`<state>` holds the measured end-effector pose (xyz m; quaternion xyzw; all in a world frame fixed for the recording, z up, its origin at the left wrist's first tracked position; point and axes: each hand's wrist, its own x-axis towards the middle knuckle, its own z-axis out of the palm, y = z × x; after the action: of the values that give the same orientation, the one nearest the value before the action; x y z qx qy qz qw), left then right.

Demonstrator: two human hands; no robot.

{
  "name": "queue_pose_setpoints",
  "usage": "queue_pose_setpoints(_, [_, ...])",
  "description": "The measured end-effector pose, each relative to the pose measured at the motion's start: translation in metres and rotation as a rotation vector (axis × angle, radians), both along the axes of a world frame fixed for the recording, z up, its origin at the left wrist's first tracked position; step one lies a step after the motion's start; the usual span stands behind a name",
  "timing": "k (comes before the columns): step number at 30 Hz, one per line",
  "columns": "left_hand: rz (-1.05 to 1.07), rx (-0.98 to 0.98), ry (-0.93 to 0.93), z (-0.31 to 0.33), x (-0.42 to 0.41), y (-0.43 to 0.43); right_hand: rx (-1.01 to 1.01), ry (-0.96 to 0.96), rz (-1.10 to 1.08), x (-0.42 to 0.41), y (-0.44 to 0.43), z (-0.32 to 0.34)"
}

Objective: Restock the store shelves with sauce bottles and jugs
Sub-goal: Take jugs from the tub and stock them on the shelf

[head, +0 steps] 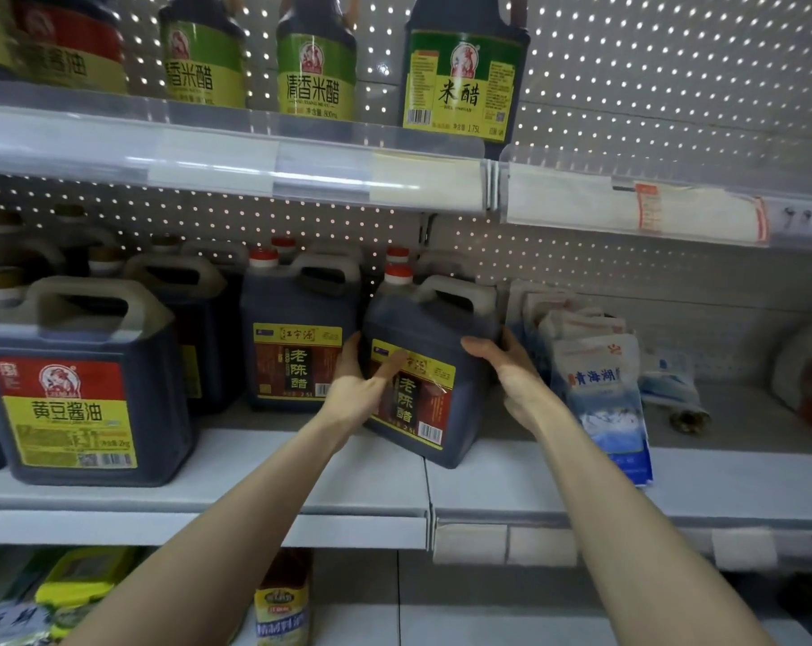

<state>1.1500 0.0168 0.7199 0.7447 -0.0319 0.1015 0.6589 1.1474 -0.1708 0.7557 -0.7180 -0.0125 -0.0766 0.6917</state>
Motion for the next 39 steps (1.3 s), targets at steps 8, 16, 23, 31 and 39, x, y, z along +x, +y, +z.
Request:
queue_pose_setpoints(8, [0.004,0.002,0.031,-0.004,-0.001,-0.003,-0.038,0.187,-0.07,-0.029,0.019,-0.036])
queue_pose_setpoints(16, [-0.018,-0.032,0.023,-0.007,-0.01,0.0,0.013,0.188,-0.08,-0.016,0.014,-0.048])
queue_pose_setpoints(23, [-0.025,-0.041,0.018,-0.013,-0.009,-0.013,0.061,0.18,-0.093,0.022,0.002,-0.048])
queue_pose_setpoints(31, [-0.03,-0.09,0.017,-0.012,0.004,-0.019,-0.005,0.166,-0.103,0.05,-0.002,-0.055])
queue_pose_setpoints(39, [-0.029,-0.152,0.006,-0.011,0.013,-0.024,-0.021,0.132,-0.079,0.063,-0.005,-0.058])
